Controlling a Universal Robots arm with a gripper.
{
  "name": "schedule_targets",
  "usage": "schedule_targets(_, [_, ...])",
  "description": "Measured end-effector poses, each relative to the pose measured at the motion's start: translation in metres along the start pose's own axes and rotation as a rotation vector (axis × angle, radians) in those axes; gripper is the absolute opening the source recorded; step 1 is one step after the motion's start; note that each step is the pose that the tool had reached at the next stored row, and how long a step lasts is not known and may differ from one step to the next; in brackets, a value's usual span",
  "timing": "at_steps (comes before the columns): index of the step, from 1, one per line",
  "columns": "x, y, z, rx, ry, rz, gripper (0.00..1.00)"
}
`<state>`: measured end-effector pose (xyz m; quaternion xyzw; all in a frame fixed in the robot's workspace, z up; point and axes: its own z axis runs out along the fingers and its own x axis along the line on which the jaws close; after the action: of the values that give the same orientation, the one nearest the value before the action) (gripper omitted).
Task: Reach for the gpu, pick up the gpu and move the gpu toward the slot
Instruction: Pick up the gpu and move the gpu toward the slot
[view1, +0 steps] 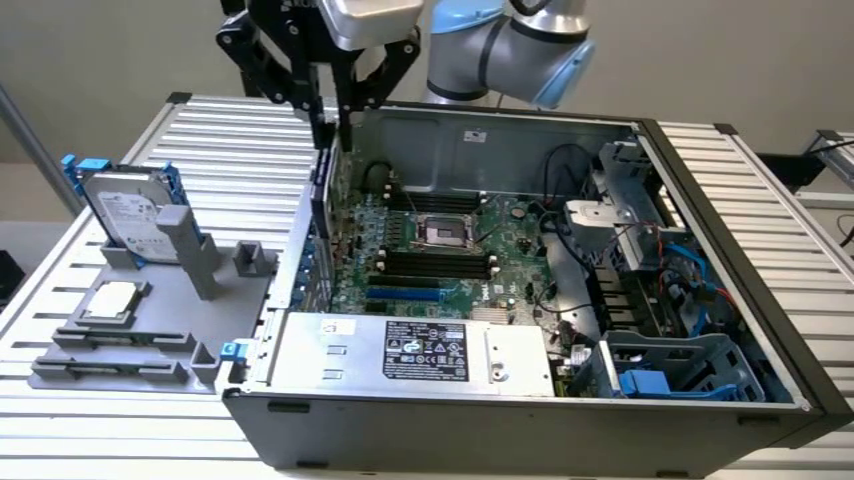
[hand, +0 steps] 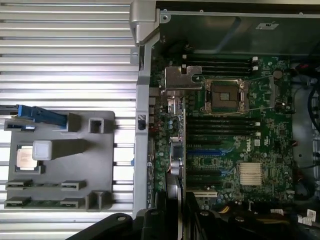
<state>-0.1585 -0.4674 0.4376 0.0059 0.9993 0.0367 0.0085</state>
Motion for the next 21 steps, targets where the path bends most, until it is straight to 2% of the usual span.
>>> schedule_targets(5, [-0.023, 0.0003, 0.0006, 0.0001, 0.0097, 0.001, 0.26])
schedule_targets(21, [-0.090, 0.0059, 0.0147, 0.0008, 0.0542, 0.004, 0.26])
